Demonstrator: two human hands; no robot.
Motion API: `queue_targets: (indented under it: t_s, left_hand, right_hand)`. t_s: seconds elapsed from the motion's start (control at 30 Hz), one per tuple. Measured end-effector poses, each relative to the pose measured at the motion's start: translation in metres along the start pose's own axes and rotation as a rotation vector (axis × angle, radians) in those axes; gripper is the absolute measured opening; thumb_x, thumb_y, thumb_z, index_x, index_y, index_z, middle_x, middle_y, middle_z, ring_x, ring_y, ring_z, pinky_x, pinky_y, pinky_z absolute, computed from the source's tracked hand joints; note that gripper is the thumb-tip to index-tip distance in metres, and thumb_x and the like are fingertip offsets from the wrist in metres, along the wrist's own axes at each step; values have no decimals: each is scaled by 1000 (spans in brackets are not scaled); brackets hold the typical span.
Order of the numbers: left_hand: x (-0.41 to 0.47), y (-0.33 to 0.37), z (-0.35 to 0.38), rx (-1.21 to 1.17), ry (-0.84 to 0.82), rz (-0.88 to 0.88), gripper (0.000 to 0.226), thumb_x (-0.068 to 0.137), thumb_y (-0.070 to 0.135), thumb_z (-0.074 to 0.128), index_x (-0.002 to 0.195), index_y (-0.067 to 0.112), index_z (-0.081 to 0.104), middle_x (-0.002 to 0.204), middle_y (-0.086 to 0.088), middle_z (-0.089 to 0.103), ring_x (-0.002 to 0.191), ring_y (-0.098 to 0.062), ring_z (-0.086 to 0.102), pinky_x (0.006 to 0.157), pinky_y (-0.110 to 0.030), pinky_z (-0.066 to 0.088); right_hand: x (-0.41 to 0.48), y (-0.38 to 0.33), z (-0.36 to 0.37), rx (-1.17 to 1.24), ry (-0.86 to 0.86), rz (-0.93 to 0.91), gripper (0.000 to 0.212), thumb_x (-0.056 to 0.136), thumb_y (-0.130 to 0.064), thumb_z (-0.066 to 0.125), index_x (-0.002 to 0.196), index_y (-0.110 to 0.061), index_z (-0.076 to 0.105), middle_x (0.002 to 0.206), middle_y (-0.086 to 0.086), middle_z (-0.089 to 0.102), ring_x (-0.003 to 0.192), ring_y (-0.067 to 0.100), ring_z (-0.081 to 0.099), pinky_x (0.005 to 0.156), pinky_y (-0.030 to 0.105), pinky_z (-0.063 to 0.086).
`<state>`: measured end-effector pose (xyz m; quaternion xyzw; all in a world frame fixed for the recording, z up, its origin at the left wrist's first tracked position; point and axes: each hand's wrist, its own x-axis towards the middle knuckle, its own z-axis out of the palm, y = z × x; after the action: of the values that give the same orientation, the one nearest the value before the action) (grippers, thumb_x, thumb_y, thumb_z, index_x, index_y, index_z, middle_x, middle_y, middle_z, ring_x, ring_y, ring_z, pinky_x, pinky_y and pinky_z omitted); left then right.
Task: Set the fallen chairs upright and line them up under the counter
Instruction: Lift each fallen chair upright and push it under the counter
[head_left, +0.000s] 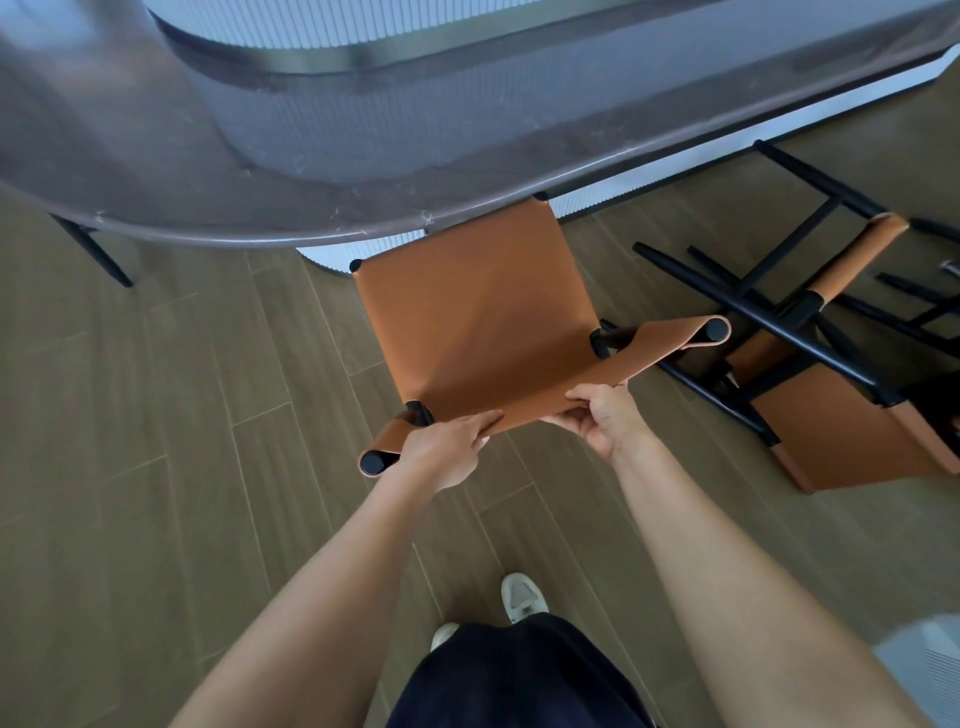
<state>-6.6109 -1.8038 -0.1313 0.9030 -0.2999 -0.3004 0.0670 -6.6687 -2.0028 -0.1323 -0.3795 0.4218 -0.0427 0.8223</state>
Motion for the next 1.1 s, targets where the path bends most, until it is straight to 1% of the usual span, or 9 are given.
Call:
queue_targets:
  t_s: [0.07, 0.13, 0.23, 0.37, 0.5, 0.63, 0.77, 0.93, 1.1]
  left_hand:
    - [5, 4, -2, 13, 1, -5, 45, 105, 36, 26, 147, 51, 19, 145, 16, 46, 97, -23, 62, 47, -27, 29]
    - [12, 10, -5, 32, 4, -8, 45, 105, 36, 25, 147, 51, 19, 143, 14, 48, 99, -24, 63, 48, -28, 30]
    - [20, 20, -10, 49, 17, -20, 44, 105, 36, 23, 147, 51, 20, 140, 13, 52, 101, -23, 62, 59, -30, 36]
    - [33, 30, -16, 59, 18, -23, 43, 105, 36, 22, 145, 53, 22, 134, 10, 56, 104, -24, 60, 67, -32, 38]
    - [48, 39, -26, 102, 4, -28, 44, 106, 33, 22, 147, 51, 21, 124, 4, 62, 100, -26, 58, 67, -33, 38]
    - [60, 48, -28, 111, 19, -10, 44, 106, 33, 22, 147, 49, 22, 123, 4, 62, 100, -26, 58, 69, -33, 39]
    - [71, 56, -30, 103, 22, -4, 43, 106, 34, 21, 146, 48, 24, 122, 5, 62, 95, -25, 57, 69, -34, 38]
    - [85, 65, -36, 121, 26, -3, 42, 105, 34, 21, 145, 48, 27, 127, 7, 60, 104, -25, 58, 70, -33, 36]
    - [98, 70, -41, 147, 22, -7, 42, 105, 34, 22, 144, 48, 27, 124, 8, 62, 99, -23, 59, 63, -33, 34]
  right_hand:
    - [5, -5, -2, -4, -1, 0, 55, 88, 19, 41, 128, -18, 36, 118, 26, 61, 93, 40, 68, 59, 46, 60]
    - [10, -12, -6, -1, 2, 8, 55, 88, 18, 42, 131, -16, 36, 117, 26, 62, 91, 38, 70, 60, 46, 60]
    - [17, -21, -13, 16, -5, 15, 55, 88, 18, 42, 133, -13, 36, 113, 27, 62, 83, 36, 72, 59, 46, 59]
    - [29, -32, -22, 52, -3, 29, 49, 89, 19, 40, 127, -13, 37, 117, 30, 59, 89, 39, 70, 58, 46, 59]
    - [41, -44, -27, 12, -20, 42, 49, 90, 17, 41, 132, -6, 36, 123, 33, 57, 96, 42, 68, 63, 47, 60]
    - [54, -56, -35, -23, -1, 50, 40, 90, 15, 42, 122, -9, 38, 115, 33, 62, 83, 37, 73, 61, 43, 60]
    - [64, -66, -43, -22, 14, 70, 39, 90, 14, 43, 117, -13, 34, 107, 31, 64, 83, 37, 73, 60, 42, 59]
    - [74, -85, -48, -25, 29, 111, 38, 89, 15, 46, 102, -18, 32, 104, 28, 67, 84, 37, 73, 62, 42, 60]
    - [81, -92, -50, -53, 26, 150, 27, 92, 12, 46, 108, -10, 42, 108, 26, 67, 84, 34, 74, 65, 41, 61]
